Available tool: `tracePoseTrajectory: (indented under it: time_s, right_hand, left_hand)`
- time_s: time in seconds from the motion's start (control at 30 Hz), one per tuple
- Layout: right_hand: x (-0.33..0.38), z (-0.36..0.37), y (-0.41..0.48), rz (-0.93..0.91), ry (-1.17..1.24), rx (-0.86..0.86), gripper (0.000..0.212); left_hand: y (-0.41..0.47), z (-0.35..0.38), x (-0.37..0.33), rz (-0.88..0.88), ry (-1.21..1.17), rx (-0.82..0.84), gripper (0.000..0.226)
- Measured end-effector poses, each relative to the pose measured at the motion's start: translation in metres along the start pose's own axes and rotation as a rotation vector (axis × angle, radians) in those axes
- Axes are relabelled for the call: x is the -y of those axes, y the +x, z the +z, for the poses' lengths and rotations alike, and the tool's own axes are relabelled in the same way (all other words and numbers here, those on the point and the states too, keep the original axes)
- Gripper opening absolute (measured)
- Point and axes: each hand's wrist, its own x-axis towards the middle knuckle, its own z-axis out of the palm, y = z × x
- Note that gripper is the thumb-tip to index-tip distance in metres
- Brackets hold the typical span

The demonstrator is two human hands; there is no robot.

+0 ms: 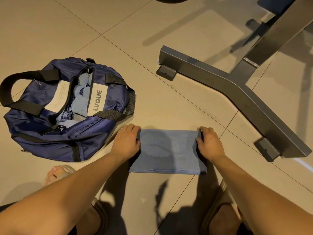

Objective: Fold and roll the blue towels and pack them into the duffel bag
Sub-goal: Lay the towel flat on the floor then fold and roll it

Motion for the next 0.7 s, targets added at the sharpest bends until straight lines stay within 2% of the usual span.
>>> tracePoseTrajectory:
  time_s: [0.07,0.1,0.17,0.27,0.33,0.4,0.43,0.47,0.53,0.57,0.63,0.7]
  right_hand:
    - [0.004,-0.004,0.015,0.226,0.183,0.062,0.059]
    - [0.003,-0.004,0.019,0.317,0.229,0.115,0.062]
    - [0.003,-0.005,0.02,0.429,0.287,0.193,0.049]
    - [0.002,-0.007,0.014,0.472,0.422,0.214,0.029]
    - [0.005,-0.015,0.008,0.459,0.528,0.228,0.026]
    - [0.011,-0.026,0.003,0.421,0.622,0.28,0.024]
    - [0.016,-0.033,0.001,0.387,0.646,0.312,0.025]
    - [0.021,-0.039,-0.001,0.352,0.643,0.334,0.025]
    - [0.033,-0.05,-0.003,0.289,0.62,0.348,0.026]
    - [0.039,-0.054,-0.004,0.255,0.609,0.353,0.028]
    - [0.05,-0.062,-0.005,0.197,0.577,0.361,0.033]
    - [0.058,-0.072,-0.007,0.165,0.563,0.353,0.038]
  left_hand:
    - [0.011,-0.004,0.003,-0.032,-0.007,0.077,0.042]
    - [0.015,-0.006,0.003,-0.045,0.008,0.114,0.035]
    - [0.022,-0.013,-0.001,-0.072,0.061,0.192,0.018]
    - [0.03,-0.031,-0.016,-0.16,0.215,0.378,0.018]
    - [0.037,-0.04,-0.029,-0.106,0.438,0.455,0.027]
    - [0.047,-0.044,-0.044,0.014,0.47,0.423,0.036]
    - [0.053,-0.042,-0.052,0.086,0.347,0.39,0.042]
    - [0.057,-0.04,-0.062,0.13,0.123,0.376,0.049]
    - [0.063,-0.041,-0.09,0.119,-0.404,0.433,0.062]
    - [0.066,-0.043,-0.104,0.105,-0.58,0.47,0.066]
    - [0.071,-0.048,-0.125,0.1,-0.694,0.521,0.062]
    - [0.074,-0.056,-0.134,0.076,-0.742,0.562,0.049]
